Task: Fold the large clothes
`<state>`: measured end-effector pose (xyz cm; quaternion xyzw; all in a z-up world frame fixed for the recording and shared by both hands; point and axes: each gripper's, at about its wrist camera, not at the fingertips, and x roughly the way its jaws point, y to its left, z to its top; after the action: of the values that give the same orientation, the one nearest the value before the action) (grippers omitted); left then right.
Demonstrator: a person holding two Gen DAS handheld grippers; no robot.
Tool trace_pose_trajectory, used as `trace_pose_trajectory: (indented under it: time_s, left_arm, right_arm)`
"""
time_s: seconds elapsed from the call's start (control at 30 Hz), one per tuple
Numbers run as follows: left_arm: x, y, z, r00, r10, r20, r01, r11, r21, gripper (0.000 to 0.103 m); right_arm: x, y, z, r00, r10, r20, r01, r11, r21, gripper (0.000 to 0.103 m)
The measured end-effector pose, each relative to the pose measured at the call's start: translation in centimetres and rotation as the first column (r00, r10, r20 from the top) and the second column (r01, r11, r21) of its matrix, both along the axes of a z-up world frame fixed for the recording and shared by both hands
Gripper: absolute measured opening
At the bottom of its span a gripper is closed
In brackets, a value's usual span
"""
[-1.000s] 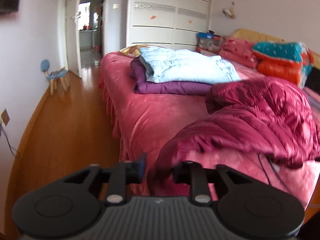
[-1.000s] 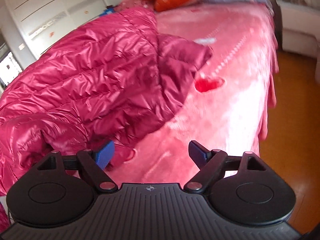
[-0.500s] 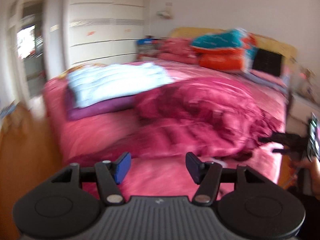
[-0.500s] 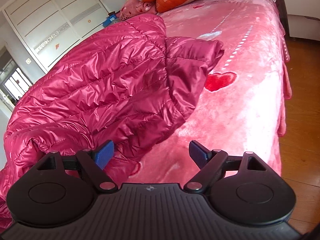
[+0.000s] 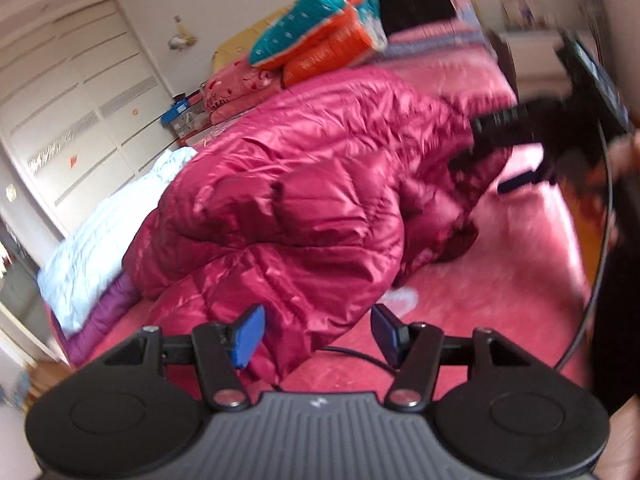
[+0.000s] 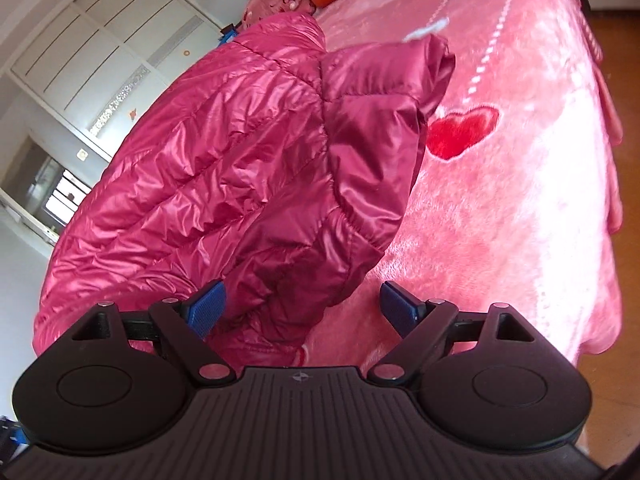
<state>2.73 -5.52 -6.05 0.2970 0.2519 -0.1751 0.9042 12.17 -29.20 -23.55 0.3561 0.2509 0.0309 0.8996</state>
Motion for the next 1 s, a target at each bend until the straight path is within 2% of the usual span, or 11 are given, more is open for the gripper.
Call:
trace_pose_trajectory:
  time_s: [0.2,0.3,0.33,0.4,0.47,0.53,0.6,0.63,0.7,0.83,1.0]
  left_arm:
    - [2.3,-1.5,-1.9,0.999,0.036,0.003,-0.036,0.991,0.13,0.053]
    - [3.6,-1.5,-1.7,0.997,0.076,-0.002,-0.075,0.988,0.135,0.05]
    - [4.1,-1.4,-1.7,0.996,0.086,0.001,-0.086,0.987,0.139,0.047]
    - [5.0,-1.5,-1.8,0.995,0.104,0.003,-0.104,0.984,0.148,0.039]
    - [5.9,-1.5,-1.9,0.992,0.13,-0.005,-0.128,0.981,0.144,0.031]
    - [6.6,-1.2,-2.0,0.988,0.156,-0.019,-0.152,0.981,0.124,0.017]
    - [6.5,-0.9,-1.5,0.986,0.166,0.002,-0.166,0.982,0.092,0.011]
    - [6.4,-0.7,-1.0,0.985,0.17,0.014,-0.171,0.983,0.068,0.009]
    - [6.3,-0.1,0.5,0.981,0.193,0.014,-0.193,0.981,-0.019,0.007]
    - [5.1,1.4,3.2,0.974,0.216,0.062,-0.206,0.968,-0.14,0.006]
    - [3.6,2.7,7.0,0.962,0.248,0.11,-0.21,0.938,-0.277,0.005]
  right_arm:
    - [2.3,-0.1,-1.1,1.0,0.009,-0.002,-0.009,0.999,0.052,0.103]
    - [3.2,0.0,-1.3,1.0,0.019,0.017,-0.02,0.997,0.072,0.101]
    - [3.3,-0.3,-1.4,0.999,0.024,0.023,-0.026,0.996,0.084,0.097]
    - [3.8,-0.3,-1.7,0.999,0.028,0.036,-0.032,0.993,0.113,0.078]
    - [4.4,-0.5,-1.9,0.999,0.038,0.037,-0.042,0.99,0.135,0.066]
    - [5.0,-0.3,-2.0,0.998,0.047,0.033,-0.051,0.989,0.136,0.056]
    - [5.1,-0.1,-1.8,0.998,0.053,0.038,-0.058,0.99,0.13,0.039]
    - [5.0,0.1,-1.6,0.997,0.055,0.045,-0.06,0.991,0.122,0.035]
    - [4.6,0.1,-1.1,0.996,0.057,0.07,-0.065,0.992,0.106,0.023]
    - [3.6,0.7,0.9,0.987,0.062,0.146,-0.077,0.992,0.099,0.016]
    - [2.0,2.8,5.8,0.957,0.066,0.283,-0.075,0.997,0.022,0.013]
